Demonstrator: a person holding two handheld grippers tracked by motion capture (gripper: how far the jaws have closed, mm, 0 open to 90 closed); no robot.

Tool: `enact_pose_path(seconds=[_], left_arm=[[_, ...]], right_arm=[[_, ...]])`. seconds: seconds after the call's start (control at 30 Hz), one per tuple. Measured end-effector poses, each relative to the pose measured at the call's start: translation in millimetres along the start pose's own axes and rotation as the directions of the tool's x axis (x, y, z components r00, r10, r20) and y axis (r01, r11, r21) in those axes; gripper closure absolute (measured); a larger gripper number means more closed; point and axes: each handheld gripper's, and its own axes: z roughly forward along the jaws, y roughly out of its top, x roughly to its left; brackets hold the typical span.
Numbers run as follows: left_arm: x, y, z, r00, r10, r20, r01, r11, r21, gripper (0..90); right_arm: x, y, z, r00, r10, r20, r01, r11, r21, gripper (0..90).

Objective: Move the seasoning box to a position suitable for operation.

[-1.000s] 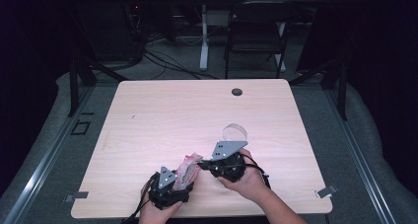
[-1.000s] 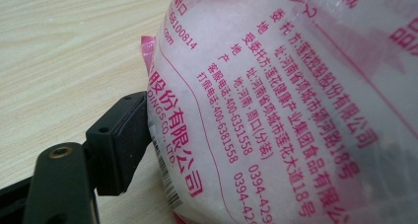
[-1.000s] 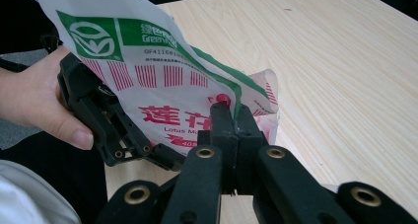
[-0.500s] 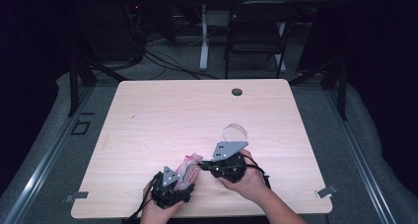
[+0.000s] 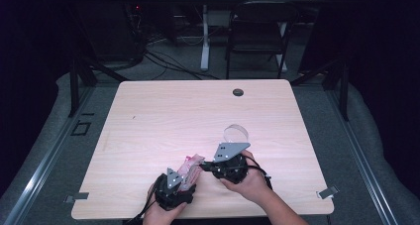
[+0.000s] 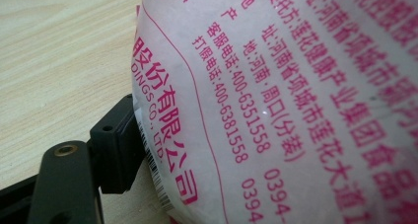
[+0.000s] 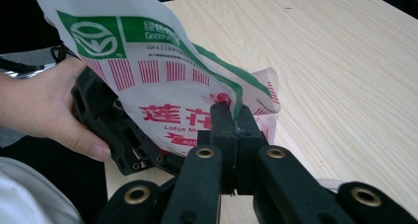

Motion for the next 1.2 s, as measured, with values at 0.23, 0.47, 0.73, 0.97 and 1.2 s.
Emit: enact_pose_path(seconds=[0.23,0.47,0.73,0.97,1.2], left_arm=[[-2.6,-4.2,-0.6,0.9996,-0.020,-0.022,0.019,0.9990,-0.040,31.4],[-3.8,-5.7,-1.5,0.9988,-0.035,-0.033,0.033,0.9978,-0.057,39.4],[-3.1,-5.2,-2.5,0.9989,-0.030,-0.037,0.028,0.9976,-0.063,45.2],[-0.6,-2.7,-5.0,0.9993,-0.022,-0.030,0.021,0.9982,-0.056,49.9],[1.3,3.2,-8.5,0.9999,-0.001,-0.016,0.000,0.9996,-0.028,53.3]], right_arm=[[0.8,-0.1,0.1,1.0000,-0.001,0.006,0.001,1.000,-0.003,90.0],[0.5,-0.3,0.3,1.0000,-0.003,0.006,0.003,1.000,-0.001,90.0],[0.3,-0.4,-0.4,1.0000,-0.005,0.008,0.005,1.000,-0.001,89.9],[-0.8,-0.6,-1.9,1.0000,0.000,0.004,0.000,1.000,-0.008,89.7],[-2.0,-0.4,-5.0,0.9999,0.002,0.011,-0.002,1.000,-0.017,88.1]])
